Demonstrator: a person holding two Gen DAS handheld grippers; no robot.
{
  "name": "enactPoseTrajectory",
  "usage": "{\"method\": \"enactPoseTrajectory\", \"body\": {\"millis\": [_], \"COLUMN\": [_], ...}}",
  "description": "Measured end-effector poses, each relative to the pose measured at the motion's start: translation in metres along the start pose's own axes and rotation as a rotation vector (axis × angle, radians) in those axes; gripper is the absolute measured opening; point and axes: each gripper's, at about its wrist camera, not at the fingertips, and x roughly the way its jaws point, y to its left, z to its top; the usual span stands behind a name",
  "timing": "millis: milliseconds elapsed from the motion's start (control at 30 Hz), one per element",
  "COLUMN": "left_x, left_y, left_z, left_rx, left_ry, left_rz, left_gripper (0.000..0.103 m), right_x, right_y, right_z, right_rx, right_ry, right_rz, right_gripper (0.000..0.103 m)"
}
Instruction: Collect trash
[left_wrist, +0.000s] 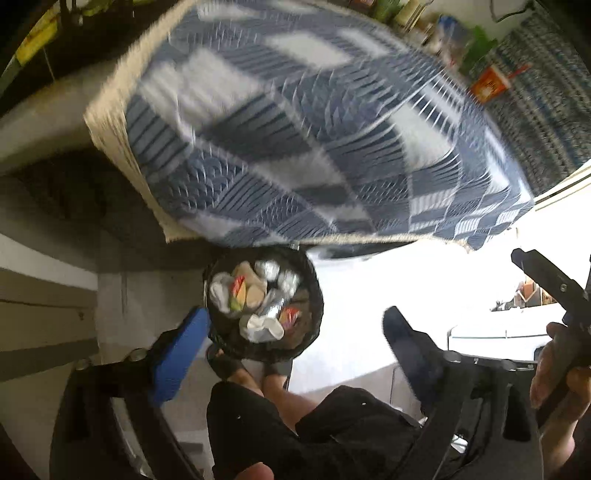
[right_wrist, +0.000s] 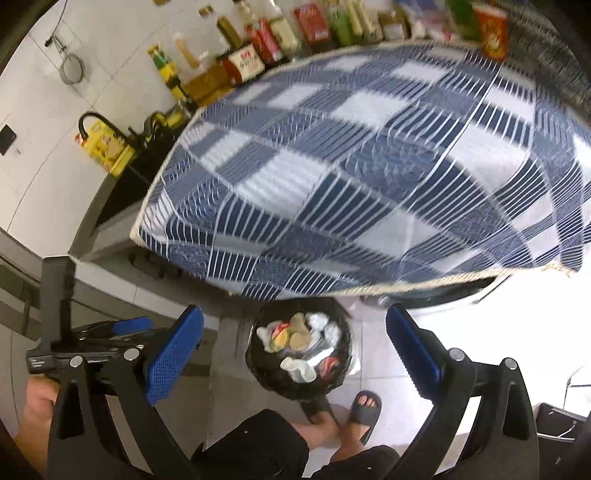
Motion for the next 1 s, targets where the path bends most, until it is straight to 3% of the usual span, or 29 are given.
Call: {"method": "enactPoseTrajectory", "body": {"millis": [133,367,433,1000], "left_x": [-0.038,-0.098,-0.109,-0.158], "left_y": [-0.016,-0.052,-0.061,-0.084], "left_z": [0.008,0.017,0.019,0.036], "left_rx": [0.001,0.062,0.085,0.143], "left_ry": [-0.061,-0.208,-0.242,-0.349], "left_rz": [-0.018,0.006,0.042,0.062], "left_gripper": [0.096,0.096,0.096,0.096], "right_x": [-0.026,-0.076,-0.088,-0.130], "right_y": [0.005,0.016,0.017,0.045], "right_z": [0.011,0.032,0.037,0.066], "right_rx": [-0.023,-0.067,-0.078,-0.176], "right_ry": [-0.049,-0.149,-0.183,-0.295], "right_rz": [-0.011,-0.034,-0.036,-0.037], "right_gripper": [0.098,0.098,0.098,0.098]}}
